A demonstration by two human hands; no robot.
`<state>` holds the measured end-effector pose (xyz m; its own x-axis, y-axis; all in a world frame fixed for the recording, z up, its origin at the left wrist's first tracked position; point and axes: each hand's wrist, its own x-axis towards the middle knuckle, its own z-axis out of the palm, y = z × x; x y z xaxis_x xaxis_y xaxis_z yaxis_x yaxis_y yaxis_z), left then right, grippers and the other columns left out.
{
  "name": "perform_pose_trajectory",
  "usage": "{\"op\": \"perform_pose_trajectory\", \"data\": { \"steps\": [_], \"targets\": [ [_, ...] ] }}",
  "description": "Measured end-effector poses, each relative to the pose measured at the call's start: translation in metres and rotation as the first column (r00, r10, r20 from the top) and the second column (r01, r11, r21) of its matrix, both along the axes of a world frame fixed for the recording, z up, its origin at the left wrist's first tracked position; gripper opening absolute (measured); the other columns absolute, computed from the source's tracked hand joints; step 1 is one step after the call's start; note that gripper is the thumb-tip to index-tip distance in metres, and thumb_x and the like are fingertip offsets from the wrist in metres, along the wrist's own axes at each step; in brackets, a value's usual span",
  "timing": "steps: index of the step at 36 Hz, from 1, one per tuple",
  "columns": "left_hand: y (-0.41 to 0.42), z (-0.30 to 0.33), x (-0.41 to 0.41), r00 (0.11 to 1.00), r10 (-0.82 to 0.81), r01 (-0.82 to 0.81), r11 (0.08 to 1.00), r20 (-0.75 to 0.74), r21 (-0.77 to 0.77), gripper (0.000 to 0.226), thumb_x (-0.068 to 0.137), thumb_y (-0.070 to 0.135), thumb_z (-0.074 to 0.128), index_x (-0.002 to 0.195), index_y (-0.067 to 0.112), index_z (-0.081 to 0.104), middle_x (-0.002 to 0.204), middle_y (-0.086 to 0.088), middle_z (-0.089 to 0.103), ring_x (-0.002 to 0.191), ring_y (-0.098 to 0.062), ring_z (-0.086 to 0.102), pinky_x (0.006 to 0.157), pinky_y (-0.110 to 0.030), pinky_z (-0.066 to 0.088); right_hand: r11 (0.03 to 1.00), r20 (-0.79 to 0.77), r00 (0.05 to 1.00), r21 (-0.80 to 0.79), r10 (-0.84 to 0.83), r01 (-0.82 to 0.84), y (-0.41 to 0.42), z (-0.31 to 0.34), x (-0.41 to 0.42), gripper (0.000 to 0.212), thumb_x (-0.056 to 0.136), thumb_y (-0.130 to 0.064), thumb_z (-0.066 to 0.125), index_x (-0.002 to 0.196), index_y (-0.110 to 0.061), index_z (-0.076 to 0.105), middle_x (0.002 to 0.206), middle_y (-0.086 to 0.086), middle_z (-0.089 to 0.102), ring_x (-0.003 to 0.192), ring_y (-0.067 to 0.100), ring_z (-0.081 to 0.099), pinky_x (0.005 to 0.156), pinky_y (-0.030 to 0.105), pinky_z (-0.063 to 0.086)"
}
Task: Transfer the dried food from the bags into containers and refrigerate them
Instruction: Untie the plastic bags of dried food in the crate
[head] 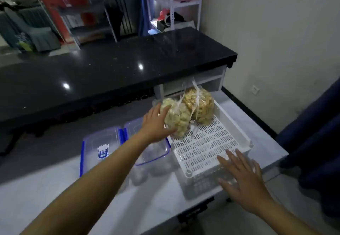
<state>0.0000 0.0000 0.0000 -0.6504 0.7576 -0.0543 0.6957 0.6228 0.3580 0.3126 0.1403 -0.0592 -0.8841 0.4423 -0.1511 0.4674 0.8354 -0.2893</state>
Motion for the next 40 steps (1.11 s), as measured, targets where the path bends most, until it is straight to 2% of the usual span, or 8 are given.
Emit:
{"op": "perform_pose_trajectory", "data": {
  "steps": [5, 9, 13, 18, 22, 26, 34, 40],
  "targets": [
    [0.041, 0.013, -0.046, 0.997, 0.009, -0.010, 1.000, 0.082, 0.019, 0.088, 0.087, 0.053, 0.068, 0.157, 0.030, 0.022, 0.166, -0.007, 0.017, 0.152, -0.031, 0.018, 0.120, -0.052, 0.023, 0.975, -0.054, 0.985, -0.161, -0.161, 0.150, -0.002, 0.020, -0.018, 0.063, 0.092, -0.069, 0.039, 0.151, -0.046, 0.028, 0.164, -0.016, 0.011, 0.150, 0.002, 0.000, 0.119, 0.038, -0.008],
    [0.065, 0.017, -0.062, 0.975, -0.020, 0.012, 0.999, 0.221, 0.039, 0.082, 0.089, 0.038, 0.072, 0.156, 0.020, 0.030, 0.159, -0.013, 0.032, 0.143, -0.032, 0.036, 0.115, -0.045, 0.036, 0.925, -0.135, 0.960, -0.327, -0.246, 0.192, -0.005, 0.045, -0.043, 0.065, 0.090, -0.059, 0.057, 0.149, -0.043, 0.036, 0.162, -0.014, 0.020, 0.148, 0.007, 0.019, 0.122, 0.042, 0.013],
    [0.083, 0.022, -0.068, 0.927, 0.050, -0.087, 0.993, 0.372, 0.084, 0.076, 0.089, 0.028, 0.073, 0.154, 0.016, 0.035, 0.148, -0.013, 0.047, 0.105, -0.019, 0.057, 0.084, -0.030, 0.046, 0.799, -0.225, 0.907, -0.576, -0.355, 0.170, -0.009, 0.060, -0.078, 0.066, 0.086, -0.051, 0.070, 0.146, -0.042, 0.043, 0.157, -0.019, 0.031, 0.139, 0.000, 0.029, 0.112, 0.028, 0.029],
    [0.089, 0.020, -0.075, 0.874, 0.131, -0.154, 0.988, 0.468, 0.012, 0.071, 0.086, 0.021, 0.076, 0.149, 0.012, 0.044, 0.145, -0.013, 0.051, 0.120, -0.030, 0.058, 0.085, -0.034, 0.053, 0.847, -0.241, 0.926, -0.514, -0.291, 0.132, -0.017, 0.059, -0.117, 0.074, 0.085, -0.049, 0.070, 0.149, -0.043, 0.035, 0.157, -0.017, 0.032, 0.141, 0.010, 0.035, 0.107, 0.029, 0.032],
    [0.089, 0.017, -0.072, 0.896, 0.146, -0.165, 0.986, 0.419, 0.007, 0.070, 0.079, 0.021, 0.081, 0.142, 0.015, 0.053, 0.137, -0.010, 0.058, 0.110, -0.027, 0.062, 0.087, -0.040, 0.057, 0.880, -0.181, 0.957, -0.459, -0.225, 0.120, -0.017, 0.050, -0.130, 0.081, 0.083, -0.053, 0.067, 0.152, -0.046, 0.025, 0.162, -0.011, 0.025, 0.144, 0.018, 0.032, 0.113, 0.041, 0.036],
    [0.087, 0.015, -0.067, 0.917, 0.185, -0.213, 0.976, 0.354, 0.040, 0.065, 0.077, 0.025, 0.081, 0.137, 0.017, 0.058, 0.115, -0.003, 0.064, 0.077, -0.010, 0.062, 0.065, -0.030, 0.056, 0.898, -0.147, 0.971, -0.426, -0.187, 0.109, -0.002, 0.043, -0.136, 0.083, 0.082, -0.054, 0.067, 0.152, -0.044, 0.025, 0.160, -0.012, 0.029, 0.141, 0.019, 0.037, 0.109, 0.041, 0.040],
    [0.072, 0.016, -0.028, 0.812, 0.300, -0.392, 0.916, 0.501, 0.088, 0.045, 0.076, 0.024, 0.081, 0.119, 0.020, 0.069, 0.087, -0.001, 0.067, 0.066, -0.018, 0.065, 0.049, -0.026, 0.050, 0.881, -0.185, 0.975, -0.472, -0.127, 0.025, 0.026, 0.037, -0.146, 0.091, 0.076, -0.059, 0.073, 0.151, -0.044, 0.025, 0.150, -0.013, 0.039, 0.124, 0.017, 0.052, 0.091, 0.033, 0.048],
    [0.066, 0.013, 0.030, 0.732, 0.310, -0.476, 0.870, 0.606, 0.130, 0.032, 0.073, 0.025, 0.081, 0.104, 0.028, 0.071, 0.097, 0.012, 0.065, 0.061, -0.014, 0.064, 0.048, -0.027, 0.053, 0.847, -0.147, 0.980, -0.531, -0.131, 0.034, 0.039, 0.030, -0.147, 0.097, 0.076, -0.044, 0.081, 0.150, -0.051, 0.019, 0.156, -0.004, 0.025, 0.123, 0.023, 0.055, 0.084, 0.027, 0.046]
  ]
}}
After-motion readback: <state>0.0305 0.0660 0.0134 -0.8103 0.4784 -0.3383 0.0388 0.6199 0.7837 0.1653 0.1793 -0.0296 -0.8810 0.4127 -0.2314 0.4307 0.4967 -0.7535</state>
